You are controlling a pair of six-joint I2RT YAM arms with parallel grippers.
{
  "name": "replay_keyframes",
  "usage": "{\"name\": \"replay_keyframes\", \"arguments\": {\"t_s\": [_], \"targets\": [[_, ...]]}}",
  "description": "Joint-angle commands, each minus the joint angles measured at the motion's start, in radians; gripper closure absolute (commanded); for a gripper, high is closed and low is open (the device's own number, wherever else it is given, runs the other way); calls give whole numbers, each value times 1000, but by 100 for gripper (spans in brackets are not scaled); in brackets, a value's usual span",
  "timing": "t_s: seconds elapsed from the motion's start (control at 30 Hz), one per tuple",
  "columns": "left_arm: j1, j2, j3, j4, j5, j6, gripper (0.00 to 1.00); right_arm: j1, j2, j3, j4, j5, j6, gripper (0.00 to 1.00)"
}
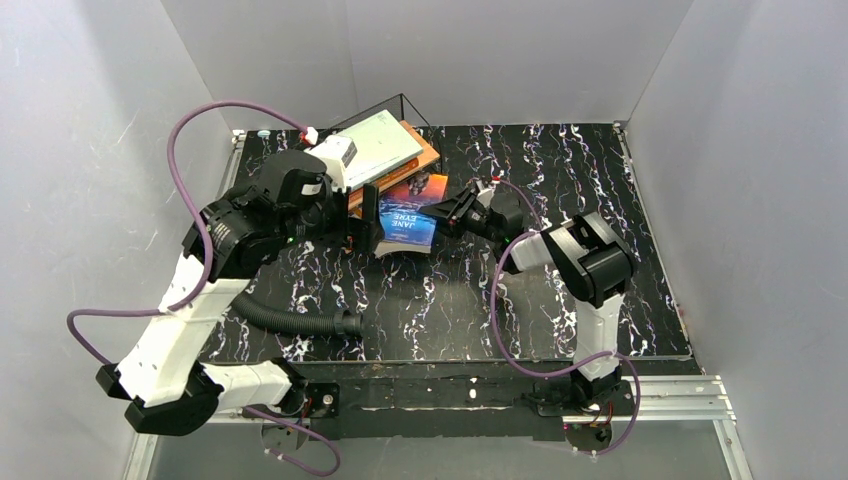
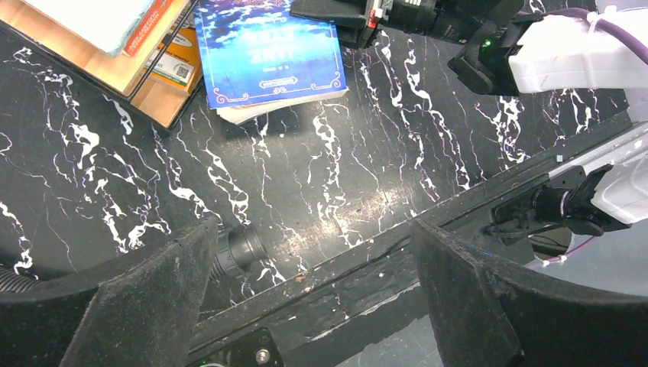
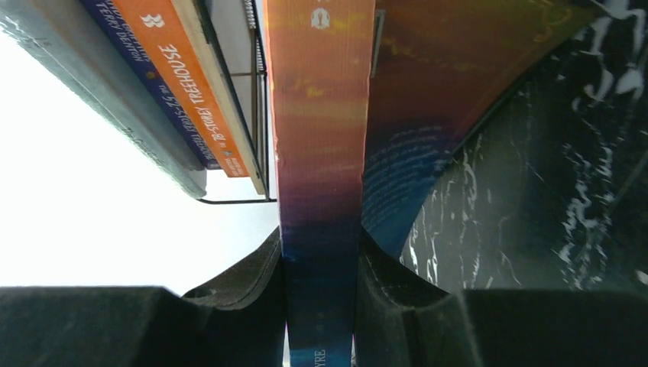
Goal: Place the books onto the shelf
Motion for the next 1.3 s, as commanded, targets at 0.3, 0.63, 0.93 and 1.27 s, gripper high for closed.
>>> {"name": "replay_keyframes", "arguments": {"t_s": [0.3, 0.63, 0.93, 1.27], "targets": [[7, -26, -24, -42, -33, 3, 2, 51, -25, 138, 194, 28, 48, 99], [6, -31, -31, -45, -36, 2, 2, 88, -61, 160, 196, 11, 22, 99], [7, -31, -41, -37, -36, 3, 2, 106, -72, 177, 208, -10, 9, 99], [6, -23, -37, -33, -21, 3, 2, 115, -128, 194, 217, -27, 9, 99]]}}
